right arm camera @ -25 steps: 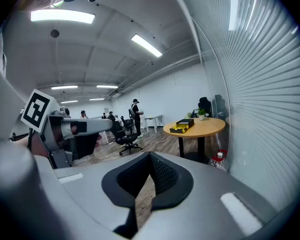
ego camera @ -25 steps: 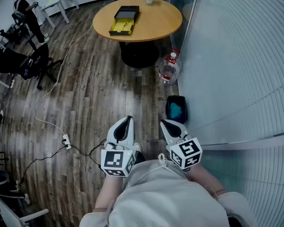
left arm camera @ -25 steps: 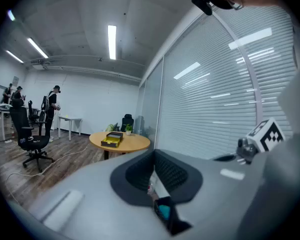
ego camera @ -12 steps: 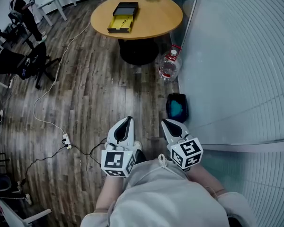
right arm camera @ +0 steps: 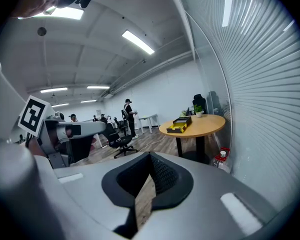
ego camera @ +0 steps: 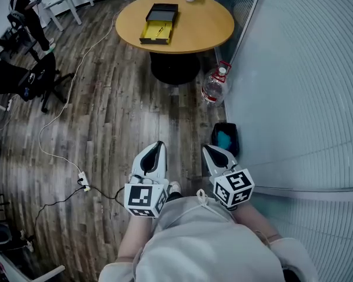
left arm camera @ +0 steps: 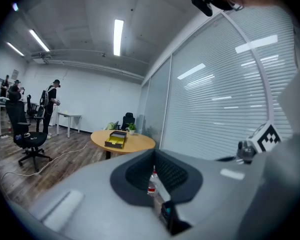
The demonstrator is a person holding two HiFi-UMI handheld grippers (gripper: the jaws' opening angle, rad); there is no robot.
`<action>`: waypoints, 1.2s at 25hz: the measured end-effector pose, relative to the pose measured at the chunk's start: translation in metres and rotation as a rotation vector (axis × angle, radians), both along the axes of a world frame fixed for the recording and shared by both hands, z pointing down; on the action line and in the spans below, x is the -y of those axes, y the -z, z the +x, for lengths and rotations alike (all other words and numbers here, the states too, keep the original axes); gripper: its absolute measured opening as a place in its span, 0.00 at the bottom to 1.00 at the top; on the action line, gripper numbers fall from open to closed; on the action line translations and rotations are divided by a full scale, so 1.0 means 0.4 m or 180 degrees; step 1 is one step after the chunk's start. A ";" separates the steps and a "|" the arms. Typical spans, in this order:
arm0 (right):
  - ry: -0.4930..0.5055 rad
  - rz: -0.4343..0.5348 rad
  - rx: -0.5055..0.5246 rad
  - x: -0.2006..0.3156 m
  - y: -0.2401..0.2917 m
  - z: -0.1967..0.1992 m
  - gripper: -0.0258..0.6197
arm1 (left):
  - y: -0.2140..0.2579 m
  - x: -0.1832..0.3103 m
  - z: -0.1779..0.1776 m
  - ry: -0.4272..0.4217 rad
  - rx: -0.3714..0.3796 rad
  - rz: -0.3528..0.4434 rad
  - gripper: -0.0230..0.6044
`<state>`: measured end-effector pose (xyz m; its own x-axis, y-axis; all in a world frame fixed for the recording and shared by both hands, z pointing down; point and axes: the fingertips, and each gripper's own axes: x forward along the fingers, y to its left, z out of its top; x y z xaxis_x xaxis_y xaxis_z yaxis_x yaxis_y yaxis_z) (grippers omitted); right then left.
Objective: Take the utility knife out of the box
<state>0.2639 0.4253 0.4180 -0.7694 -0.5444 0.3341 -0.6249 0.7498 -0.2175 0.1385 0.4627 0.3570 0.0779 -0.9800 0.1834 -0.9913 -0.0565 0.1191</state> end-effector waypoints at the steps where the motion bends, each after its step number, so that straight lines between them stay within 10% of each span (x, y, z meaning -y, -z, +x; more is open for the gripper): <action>1: -0.0005 -0.0019 0.0004 0.011 -0.004 -0.028 0.04 | -0.003 0.009 -0.032 0.0011 -0.0010 0.0007 0.05; 19: 0.0164 -0.0147 -0.0061 0.298 -0.060 -0.344 0.04 | -0.047 0.223 -0.366 0.0329 -0.0063 -0.0051 0.05; 30: 0.0349 -0.0090 0.0016 0.760 -0.046 -0.421 0.04 | -0.045 0.661 -0.428 0.0496 0.0040 -0.0071 0.05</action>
<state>0.0956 0.1214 0.4363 -0.8256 -0.4471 0.3442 -0.5382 0.8072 -0.2425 -0.0328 0.1981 0.3749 -0.0774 -0.9756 0.2054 -0.9892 0.1008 0.1060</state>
